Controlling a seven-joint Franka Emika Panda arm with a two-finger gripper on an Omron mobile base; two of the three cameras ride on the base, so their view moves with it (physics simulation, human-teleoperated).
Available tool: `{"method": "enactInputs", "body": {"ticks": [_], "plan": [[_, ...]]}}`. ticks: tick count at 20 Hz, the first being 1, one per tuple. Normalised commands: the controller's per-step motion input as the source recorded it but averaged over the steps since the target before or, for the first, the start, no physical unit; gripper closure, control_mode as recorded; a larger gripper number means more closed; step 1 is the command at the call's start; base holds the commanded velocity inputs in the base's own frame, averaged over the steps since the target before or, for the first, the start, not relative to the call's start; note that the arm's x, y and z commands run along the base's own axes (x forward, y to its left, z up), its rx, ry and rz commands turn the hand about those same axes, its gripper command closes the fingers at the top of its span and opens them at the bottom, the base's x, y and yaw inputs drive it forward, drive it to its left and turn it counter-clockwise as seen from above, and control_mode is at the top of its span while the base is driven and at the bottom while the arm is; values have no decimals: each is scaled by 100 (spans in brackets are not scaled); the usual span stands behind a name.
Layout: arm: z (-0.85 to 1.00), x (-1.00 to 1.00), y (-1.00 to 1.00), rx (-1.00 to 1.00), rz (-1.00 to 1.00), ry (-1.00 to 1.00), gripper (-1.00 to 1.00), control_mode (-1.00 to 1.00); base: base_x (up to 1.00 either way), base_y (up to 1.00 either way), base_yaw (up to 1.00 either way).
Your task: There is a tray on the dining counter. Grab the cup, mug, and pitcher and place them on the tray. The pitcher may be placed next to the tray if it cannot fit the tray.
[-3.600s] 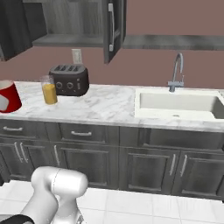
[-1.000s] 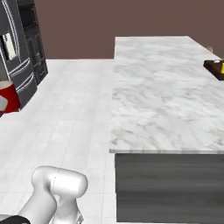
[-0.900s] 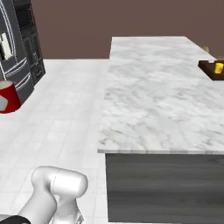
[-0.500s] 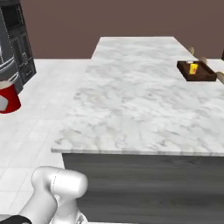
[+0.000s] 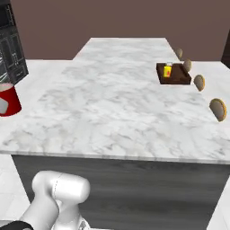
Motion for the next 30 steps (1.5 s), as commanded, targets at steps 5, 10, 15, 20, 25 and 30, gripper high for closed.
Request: {"method": "enactInputs", "body": {"ticks": [5, 10, 15, 20, 25, 30], "plan": [[0, 0, 0, 0, 0, 0, 100, 100, 26, -100, 10], [0, 0, 0, 0, 0, 0, 100, 100, 31, -100, 10], [0, 0, 0, 0, 0, 0, 100, 100, 34, -100, 11], [0, 0, 0, 0, 0, 0, 100, 100, 38, -100, 12], [0, 0, 0, 0, 0, 0, 100, 100, 39, -100, 12], [0, 0, 0, 0, 0, 0, 100, 100, 41, -100, 14]]}}
